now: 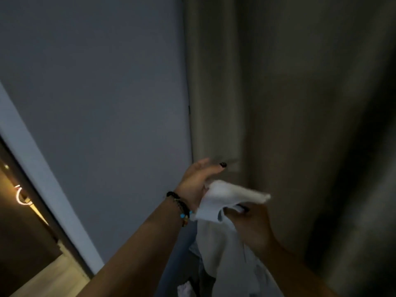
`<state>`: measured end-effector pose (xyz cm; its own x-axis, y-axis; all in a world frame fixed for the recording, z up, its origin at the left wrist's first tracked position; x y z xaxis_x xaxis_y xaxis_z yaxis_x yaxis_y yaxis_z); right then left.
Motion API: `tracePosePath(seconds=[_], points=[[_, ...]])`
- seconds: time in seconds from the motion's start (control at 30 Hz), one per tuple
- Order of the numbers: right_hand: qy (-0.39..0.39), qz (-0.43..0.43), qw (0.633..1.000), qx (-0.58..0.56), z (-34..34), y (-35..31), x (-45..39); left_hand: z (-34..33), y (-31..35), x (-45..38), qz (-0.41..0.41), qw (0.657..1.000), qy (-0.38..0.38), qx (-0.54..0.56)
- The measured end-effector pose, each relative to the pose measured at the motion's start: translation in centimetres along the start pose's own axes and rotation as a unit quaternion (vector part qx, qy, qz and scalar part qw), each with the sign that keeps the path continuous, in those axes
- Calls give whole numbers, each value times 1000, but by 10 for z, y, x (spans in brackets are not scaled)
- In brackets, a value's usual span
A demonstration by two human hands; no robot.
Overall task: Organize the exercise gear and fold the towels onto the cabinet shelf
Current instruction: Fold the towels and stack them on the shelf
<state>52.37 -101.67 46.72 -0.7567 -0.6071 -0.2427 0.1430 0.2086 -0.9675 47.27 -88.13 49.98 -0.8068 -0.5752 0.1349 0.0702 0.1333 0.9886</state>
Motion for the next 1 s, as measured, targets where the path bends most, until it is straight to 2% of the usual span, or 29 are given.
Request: tracePosePath(seconds=[0.07, 0.17, 0.23, 0.33, 0.43, 0.53, 0.6, 0.7, 0.8, 0.87, 1.0], points=[[26, 3, 999, 37, 1, 14, 14, -1, -14, 5, -10, 1000, -9, -7], [34, 34, 999, 15, -2, 29, 25, 18, -44, 19, -16, 998, 64, -6], [12, -39, 999, -17, -6, 47, 27, 24, -58, 31, -31, 995, 85, -37], [-31, -142, 989, -37, -9, 72, 28, 18, -71, 42, -42, 983, 47, -173], [-94, -191, 971, -105, -22, 78, 32, 26, -84, 45, -15, 958, 56, -279], [-106, -220, 957, -155, -23, 83, 35, 40, -84, 49, -28, 946, 116, -300], [-77, -210, 971, -79, -9, 86, 31, 56, -83, 53, -17, 955, 171, -242], [-5, -136, 987, 88, 29, 76, 15, 74, -84, 55, -3, 966, 211, -149], [18, -88, 977, 195, 57, 68, 6, 80, -77, 58, -19, 962, 213, -170], [48, -62, 975, 208, 74, 60, 0, 81, -69, 62, -36, 952, 213, -216], [79, 2, 984, 162, 84, 26, -16, 81, -53, 65, -35, 949, 232, -212]])
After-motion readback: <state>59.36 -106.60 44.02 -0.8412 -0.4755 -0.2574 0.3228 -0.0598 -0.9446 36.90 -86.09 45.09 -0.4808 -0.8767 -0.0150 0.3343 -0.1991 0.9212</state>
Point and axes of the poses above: each hand's wrist, its own x-axis away from the middle knuckle, its own z-axis out of the back of the hand, y = z × x, the point moved 9 cm from there along -x, towards the middle knuckle, and after that the axes turned 13 degrees about -x, right-handed, at the moved point
